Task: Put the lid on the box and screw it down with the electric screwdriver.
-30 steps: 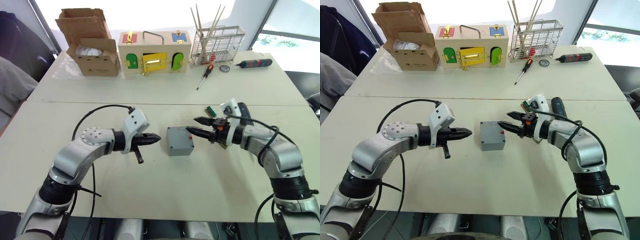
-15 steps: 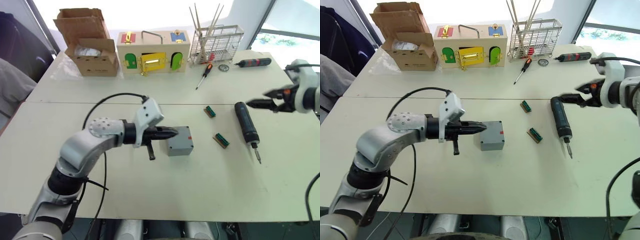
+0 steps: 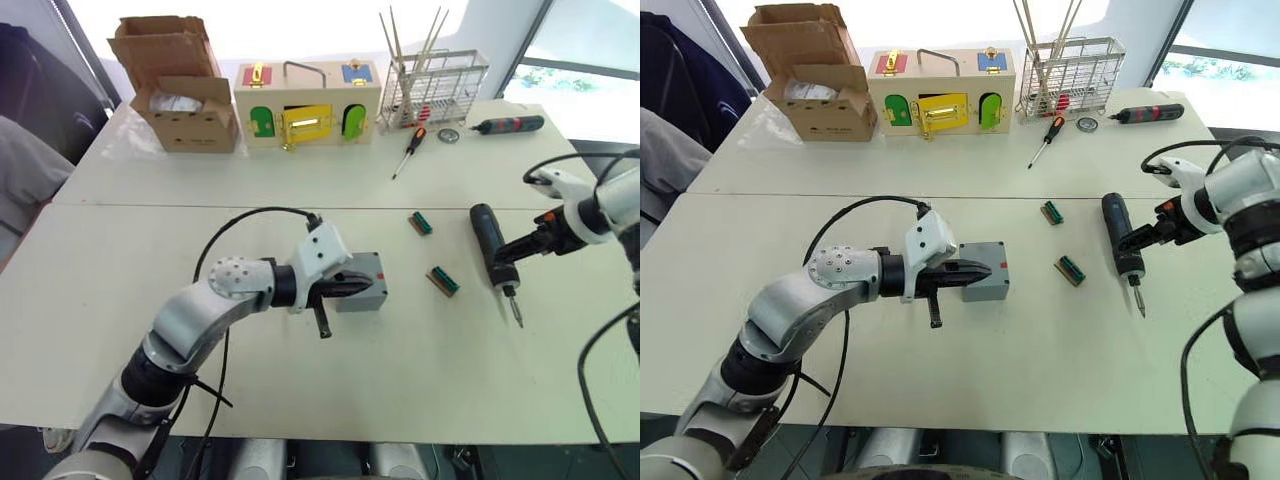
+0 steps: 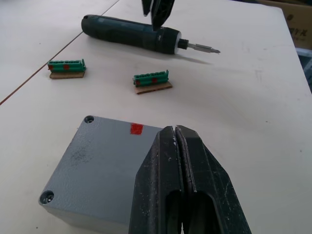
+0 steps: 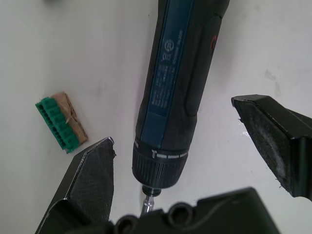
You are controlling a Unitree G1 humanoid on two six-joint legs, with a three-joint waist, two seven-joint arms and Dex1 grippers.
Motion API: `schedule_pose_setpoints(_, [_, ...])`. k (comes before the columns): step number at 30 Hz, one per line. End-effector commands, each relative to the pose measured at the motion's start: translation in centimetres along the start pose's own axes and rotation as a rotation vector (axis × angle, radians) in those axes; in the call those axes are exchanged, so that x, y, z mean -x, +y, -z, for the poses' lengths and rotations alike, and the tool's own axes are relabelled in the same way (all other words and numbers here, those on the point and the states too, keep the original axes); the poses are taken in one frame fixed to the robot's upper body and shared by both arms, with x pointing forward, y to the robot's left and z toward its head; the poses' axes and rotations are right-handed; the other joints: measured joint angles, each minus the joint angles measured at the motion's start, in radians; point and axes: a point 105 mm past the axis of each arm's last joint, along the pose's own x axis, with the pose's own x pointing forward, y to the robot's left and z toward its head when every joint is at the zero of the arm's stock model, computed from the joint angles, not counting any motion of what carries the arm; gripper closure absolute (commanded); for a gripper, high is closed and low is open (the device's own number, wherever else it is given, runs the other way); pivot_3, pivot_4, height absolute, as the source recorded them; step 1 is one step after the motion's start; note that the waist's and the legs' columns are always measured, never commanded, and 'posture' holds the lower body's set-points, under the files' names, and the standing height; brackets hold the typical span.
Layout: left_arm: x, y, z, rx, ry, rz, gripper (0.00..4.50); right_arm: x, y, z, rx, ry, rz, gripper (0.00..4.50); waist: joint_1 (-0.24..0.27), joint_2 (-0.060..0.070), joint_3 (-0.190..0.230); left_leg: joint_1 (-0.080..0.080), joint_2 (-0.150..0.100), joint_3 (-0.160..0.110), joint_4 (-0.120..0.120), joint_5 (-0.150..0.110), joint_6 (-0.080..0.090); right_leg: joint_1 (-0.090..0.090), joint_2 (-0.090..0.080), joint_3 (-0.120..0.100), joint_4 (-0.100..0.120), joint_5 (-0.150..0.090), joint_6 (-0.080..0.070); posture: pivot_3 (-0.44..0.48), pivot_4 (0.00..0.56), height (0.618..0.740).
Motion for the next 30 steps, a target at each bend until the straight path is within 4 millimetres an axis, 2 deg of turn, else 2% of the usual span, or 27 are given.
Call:
schedule_pose_setpoints(1, [-0.2,-0.2,-1.0,-0.041,-0.04,-0.025,4.5,-0.4,-0.7,1.0,-0.055,0.055,0.019,0.05,0.001,0.0,0.0,0.0,0.0,0.0,0.0,0.0,0.0,0.0,0.0,0.0,0.0,0.0,0.0,0.0,0.15,0.74])
schedule_pose_setpoints(5, [-0.4,-0.2,-1.0,-0.038,-0.044,-0.037,4.5,-1.4,-0.6,1.7,-0.117,0.098,0.005,0.05,-0.003,0.0,0.0,0.0,0.0,0.0,0.0,0.0,-0.001,0.0,0.0,0.0,0.0,0.0,0.0,0.0,0.15,0.74])
schedule_pose_setpoints(9, [-0.5,-0.2,-0.8,-0.033,-0.044,-0.043,4.5,-2.2,-0.3,1.3,-0.154,0.091,0.004,0.05,-0.006,0.0,0.0,0.0,0.0,0.0,0.0,0.001,-0.001,0.0,0.0,0.0,0.0,0.0,0.0,0.0,0.15,0.74])
schedule_pose_setpoints(12, [-0.7,-0.1,-0.7,-0.029,-0.046,-0.048,4.5,-3.0,0.0,1.2,-0.151,0.1,0.008,0.7,-0.006,0.0,0.0,0.001,0.0,0.0,0.0,0.001,-0.002,0.0,0.0,0.0,0.0,0.0,0.0,0.0,0.15,0.74])
schedule_pose_setpoints(18, [-0.9,0.2,-0.4,-0.032,-0.037,-0.057,4.5,-4.2,0.2,1.5,-0.127,0.13,0.015,2.69,-0.007,-0.001,-0.001,0.002,0.0,0.0,0.0,0.001,-0.002,0.001,0.0,-0.001,0.001,0.0,0.0,0.0,0.15,0.74])
schedule_pose_setpoints(27, [-0.9,0.2,-0.1,-0.031,-0.03,-0.066,4.5,-4.7,-0.1,2.8,-0.097,0.188,0.004,2.74,-0.005,-0.002,-0.001,0.008,0.0,0.0,-0.003,0.001,-0.002,0.007,0.0,-0.001,0.0,0.0,0.0,0.0,0.15,0.74])
schedule_pose_setpoints(30, [-0.8,0.3,0.0,-0.035,-0.028,-0.066,4.5,-4.0,-0.5,1.8,-0.086,0.126,0.032,2.74,-0.006,-0.002,-0.001,0.011,0.0,-0.001,-0.004,0.001,-0.002,0.01,0.0,-0.001,0.0,0.0,0.0,0.0,0.15,0.74])
